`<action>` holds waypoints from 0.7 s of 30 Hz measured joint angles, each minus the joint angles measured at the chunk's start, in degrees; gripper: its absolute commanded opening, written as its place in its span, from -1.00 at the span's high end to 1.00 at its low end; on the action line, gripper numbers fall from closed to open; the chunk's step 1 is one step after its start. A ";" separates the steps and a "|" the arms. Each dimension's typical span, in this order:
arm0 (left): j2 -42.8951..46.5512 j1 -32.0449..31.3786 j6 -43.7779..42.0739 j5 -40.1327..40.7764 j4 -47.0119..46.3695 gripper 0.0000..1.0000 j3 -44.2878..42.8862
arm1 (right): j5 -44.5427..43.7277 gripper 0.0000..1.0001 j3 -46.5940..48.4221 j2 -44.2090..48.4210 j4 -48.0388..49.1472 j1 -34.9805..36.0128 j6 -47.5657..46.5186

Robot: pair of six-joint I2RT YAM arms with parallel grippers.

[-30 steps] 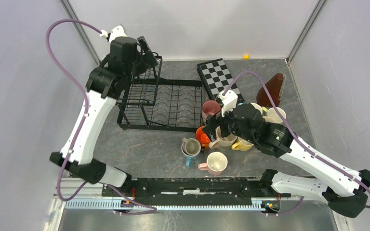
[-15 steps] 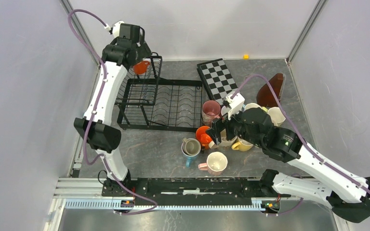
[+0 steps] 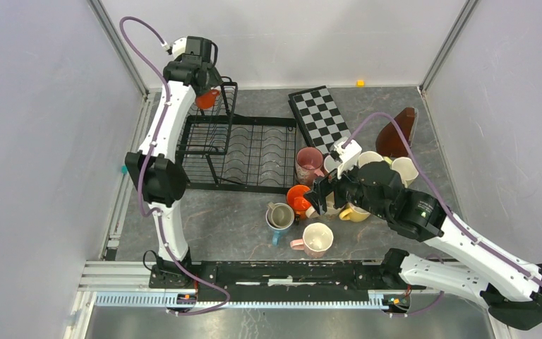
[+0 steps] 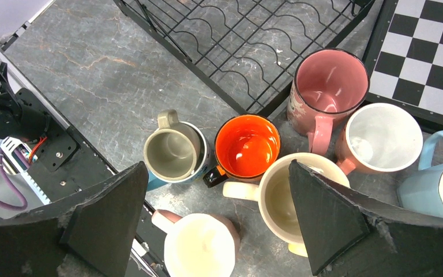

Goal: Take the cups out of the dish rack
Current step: Unload the cup from the dish rack.

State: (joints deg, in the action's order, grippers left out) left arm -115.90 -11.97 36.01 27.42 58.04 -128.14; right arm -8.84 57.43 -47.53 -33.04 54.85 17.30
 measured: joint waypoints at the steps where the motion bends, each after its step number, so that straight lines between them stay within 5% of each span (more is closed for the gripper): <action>1: -0.39 0.04 0.28 0.52 0.02 -1.00 -0.09 | 0.00 -0.96 -0.31 0.07 -0.02 0.00 0.00; 21: -0.57 0.26 13.53 2.51 -1.33 -0.61 5.57 | 0.07 -0.96 -1.57 0.24 0.00 -0.02 0.44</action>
State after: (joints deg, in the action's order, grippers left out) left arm -116.46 -11.70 49.54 29.93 56.71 -122.56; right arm -8.78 55.86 -47.29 -33.04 54.83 17.74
